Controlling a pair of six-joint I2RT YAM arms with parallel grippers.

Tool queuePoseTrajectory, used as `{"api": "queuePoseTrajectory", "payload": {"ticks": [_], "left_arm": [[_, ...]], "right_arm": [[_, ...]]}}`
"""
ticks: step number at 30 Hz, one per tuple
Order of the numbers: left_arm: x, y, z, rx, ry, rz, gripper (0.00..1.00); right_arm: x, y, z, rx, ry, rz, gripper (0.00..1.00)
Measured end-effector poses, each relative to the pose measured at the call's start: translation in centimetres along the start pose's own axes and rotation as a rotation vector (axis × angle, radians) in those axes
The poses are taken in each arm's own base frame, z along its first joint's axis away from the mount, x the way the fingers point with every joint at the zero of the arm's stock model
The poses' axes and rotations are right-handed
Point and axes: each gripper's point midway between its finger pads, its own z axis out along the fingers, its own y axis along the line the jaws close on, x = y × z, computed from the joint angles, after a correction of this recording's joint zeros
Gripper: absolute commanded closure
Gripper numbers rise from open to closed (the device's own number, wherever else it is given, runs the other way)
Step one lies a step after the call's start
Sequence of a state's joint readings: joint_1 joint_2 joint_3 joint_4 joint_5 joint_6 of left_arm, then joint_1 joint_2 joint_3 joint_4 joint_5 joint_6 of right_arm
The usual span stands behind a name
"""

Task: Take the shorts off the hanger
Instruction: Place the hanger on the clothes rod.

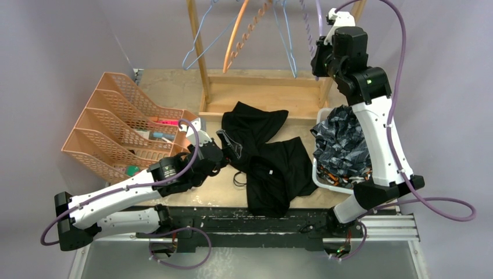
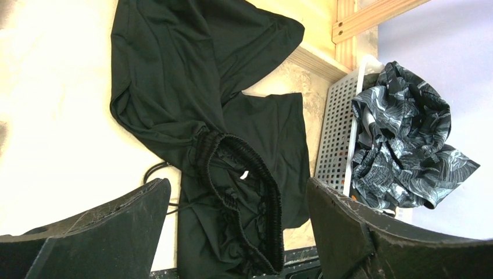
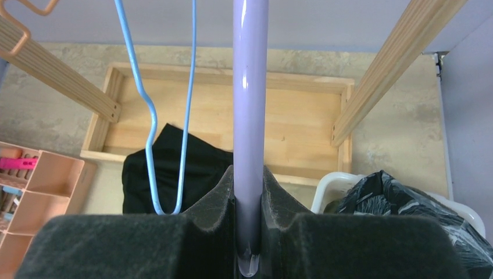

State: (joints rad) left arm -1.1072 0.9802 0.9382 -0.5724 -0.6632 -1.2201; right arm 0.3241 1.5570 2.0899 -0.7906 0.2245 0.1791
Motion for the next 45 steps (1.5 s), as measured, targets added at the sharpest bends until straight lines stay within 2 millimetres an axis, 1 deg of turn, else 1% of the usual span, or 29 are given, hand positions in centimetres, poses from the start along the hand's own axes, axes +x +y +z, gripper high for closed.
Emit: {"api": "queuePoseTrajectory", "payload": {"ticks": [3,10,16,22,25,29,34,38,40,41,43,44,45], "left_arm": [[0.0,0.0,0.0,-0.001,0.0,0.001,0.14],[0.0,0.1,0.0,-0.004,0.0,0.003,0.14],[0.2,0.2,0.2,-0.011,0.002,0.008,0.14],[0.5,0.3,0.5,-0.019,0.009,0.017,0.14],[0.5,0.3,0.5,-0.019,0.009,0.016,0.14],[0.5,0.3,0.5,-0.018,0.009,0.016,0.14],[0.6,0.2,0.5,-0.018,0.01,0.016,0.14],[0.5,0.2,0.5,-0.018,0.01,0.016,0.14],[0.5,0.2,0.5,-0.018,0.009,0.015,0.14],[0.5,0.2,0.5,-0.018,0.009,0.015,0.14],[0.5,0.2,0.5,-0.018,0.008,0.015,0.14],[0.5,0.2,0.5,-0.018,0.008,0.015,0.14],[0.5,0.2,0.5,-0.018,0.008,0.015,0.14]], "right_arm": [[0.7,0.0,0.4,0.001,0.019,-0.004,1.0],[0.6,-0.1,0.3,0.0,0.016,-0.001,1.0],[0.4,-0.2,-0.9,-0.008,0.017,-0.001,1.0],[0.0,-0.5,-2.9,-0.007,0.039,-0.007,1.0],[-0.2,-0.6,-3.2,-0.005,0.044,-0.008,1.0],[0.1,-0.7,-2.8,0.009,0.066,-0.019,1.0],[-0.8,-0.2,-1.0,0.003,0.062,-0.027,1.0],[0.5,0.2,0.3,-0.007,0.113,-0.035,1.0],[0.7,0.2,0.6,-0.009,0.116,-0.034,0.99],[0.7,0.3,0.6,-0.011,0.113,-0.033,0.94],[0.8,0.3,0.5,-0.016,0.108,-0.029,0.72],[0.8,0.3,0.4,-0.019,0.103,-0.027,0.67],[0.9,0.3,0.3,-0.025,0.099,-0.021,0.59]]}}
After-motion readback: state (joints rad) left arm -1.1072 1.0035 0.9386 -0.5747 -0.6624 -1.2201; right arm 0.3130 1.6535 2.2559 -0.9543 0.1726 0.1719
